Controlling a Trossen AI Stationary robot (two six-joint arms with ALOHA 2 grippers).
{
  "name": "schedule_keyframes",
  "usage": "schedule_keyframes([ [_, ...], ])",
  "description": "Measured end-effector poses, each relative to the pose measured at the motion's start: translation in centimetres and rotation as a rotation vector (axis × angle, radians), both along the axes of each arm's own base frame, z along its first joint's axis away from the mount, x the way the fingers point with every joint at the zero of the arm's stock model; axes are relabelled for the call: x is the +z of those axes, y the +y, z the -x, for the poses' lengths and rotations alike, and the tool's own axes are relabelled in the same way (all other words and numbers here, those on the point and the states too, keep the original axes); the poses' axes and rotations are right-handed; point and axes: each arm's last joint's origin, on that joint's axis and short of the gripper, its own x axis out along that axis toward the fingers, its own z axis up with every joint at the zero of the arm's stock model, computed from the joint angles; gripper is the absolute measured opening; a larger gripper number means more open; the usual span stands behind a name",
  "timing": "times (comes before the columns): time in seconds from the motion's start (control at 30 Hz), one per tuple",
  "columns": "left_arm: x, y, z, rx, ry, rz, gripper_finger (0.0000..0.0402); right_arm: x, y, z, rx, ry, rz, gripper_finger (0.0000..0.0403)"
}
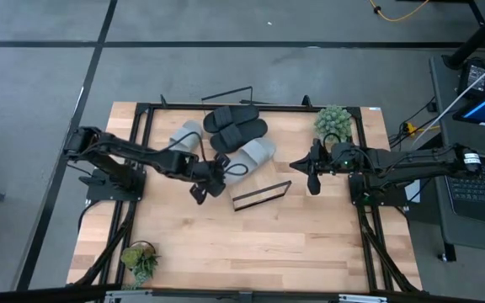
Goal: Pick and place slides into the shelf
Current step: Put the right gray slide on the shelf
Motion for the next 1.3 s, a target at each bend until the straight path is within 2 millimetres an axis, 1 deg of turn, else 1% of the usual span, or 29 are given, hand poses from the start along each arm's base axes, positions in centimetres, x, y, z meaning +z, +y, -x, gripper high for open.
schedule_keyframes([
  [0.27,-0.2,2.0,0.2,-0.007,0.033,0.081,0.0002,0.0,0.0,0.0,-0.001,0.0,0.001,0.0011],
  [0.4,-0.2,1.9,0.2,-0.01,0.039,0.079,0.0002,0.0,0.0,0.0,-0.001,0.0,0.001,0.0011],
  [0.5,-0.5,2.0,0.7,0.006,0.094,0.086,0.0002,0.0,0.0,0.0,-0.001,0.0,0.001,0.0011],
  [0.63,-0.6,2.0,1.0,0.034,0.123,0.087,0.0002,0.0,0.0,0.0,-0.001,0.0,0.002,0.0011],
  [0.9,-0.6,1.9,0.9,0.016,0.123,0.07,0.0001,0.0,0.0,0.0,-0.001,0.0,0.001,0.0011],
  [1.07,0.0,1.5,0.5,-0.038,0.052,0.033,0.0001,0.0,0.0,0.0,-0.001,-0.001,0.002,0.0011],
  [1.17,0.8,1.4,0.4,-0.045,-0.011,0.023,0.0,0.0,0.0,0.0,-0.002,-0.004,0.002,0.0011],
  [1.3,1.2,1.4,0.5,-0.048,-0.031,0.022,0.0,0.1,0.0,0.0,-0.001,-0.009,0.002,0.0011],
])
